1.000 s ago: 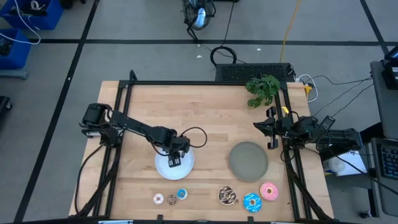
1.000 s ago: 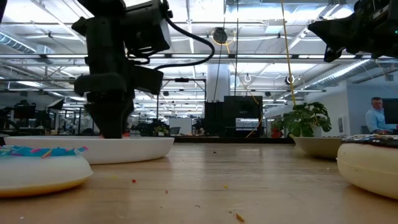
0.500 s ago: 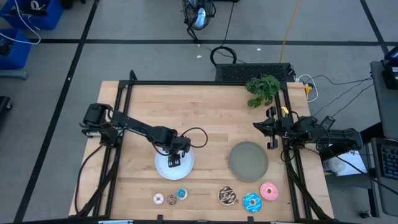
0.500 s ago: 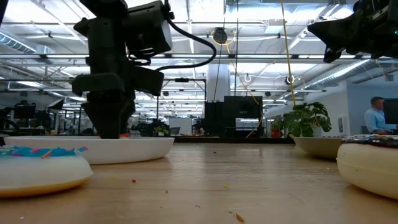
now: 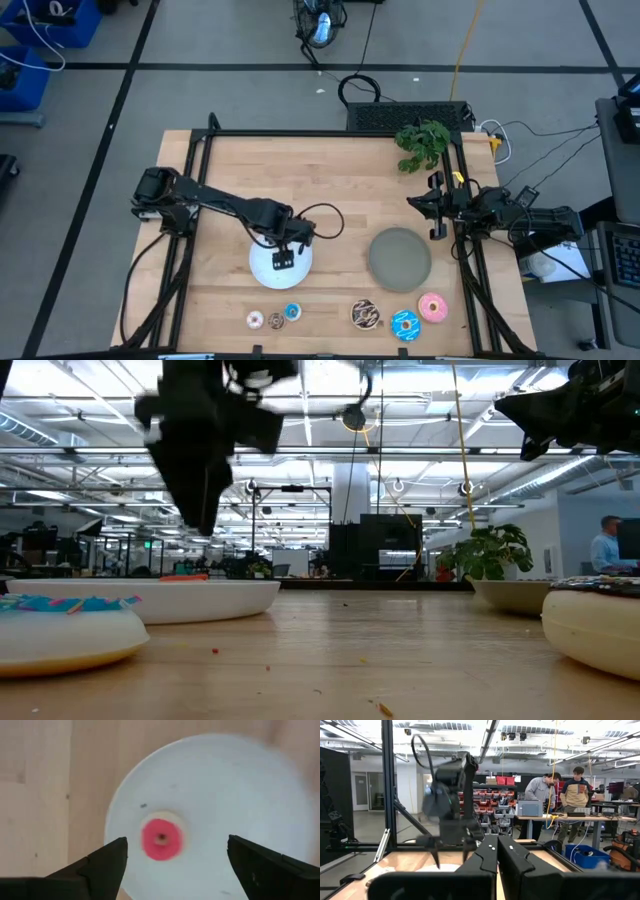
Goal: Pick & Place donuts
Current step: Put the small white donut on the white plate
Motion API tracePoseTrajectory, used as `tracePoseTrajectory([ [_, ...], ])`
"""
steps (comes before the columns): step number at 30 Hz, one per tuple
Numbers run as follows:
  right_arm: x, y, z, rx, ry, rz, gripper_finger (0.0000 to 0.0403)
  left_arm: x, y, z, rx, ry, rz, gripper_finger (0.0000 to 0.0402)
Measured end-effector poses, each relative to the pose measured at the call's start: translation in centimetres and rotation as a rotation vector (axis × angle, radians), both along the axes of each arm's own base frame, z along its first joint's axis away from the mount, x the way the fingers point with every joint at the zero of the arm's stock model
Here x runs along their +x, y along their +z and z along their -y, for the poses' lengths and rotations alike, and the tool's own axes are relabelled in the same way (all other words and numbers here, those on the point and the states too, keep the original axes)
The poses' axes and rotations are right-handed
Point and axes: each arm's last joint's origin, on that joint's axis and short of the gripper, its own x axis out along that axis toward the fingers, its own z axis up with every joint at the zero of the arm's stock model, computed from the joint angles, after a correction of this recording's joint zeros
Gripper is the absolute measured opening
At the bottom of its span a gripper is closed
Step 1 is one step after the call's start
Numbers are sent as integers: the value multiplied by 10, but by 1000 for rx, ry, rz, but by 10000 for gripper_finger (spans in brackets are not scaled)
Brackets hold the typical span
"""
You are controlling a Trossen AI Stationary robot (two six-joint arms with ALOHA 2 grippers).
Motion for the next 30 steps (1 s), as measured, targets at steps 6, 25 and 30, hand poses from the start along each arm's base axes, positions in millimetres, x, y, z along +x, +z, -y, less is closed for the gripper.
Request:
tracePoseTrajectory([
  [6, 0, 0, 0, 2, 1, 0, 0, 1, 31, 20, -30, -33, 2, 270],
  [25, 0, 0, 0, 2, 5, 0, 0, -12, 44, 37, -36, -72, -90, 6],
  [30, 0, 0, 0, 2, 4, 0, 0, -17, 44, 52, -35, -89, -93, 9],
])
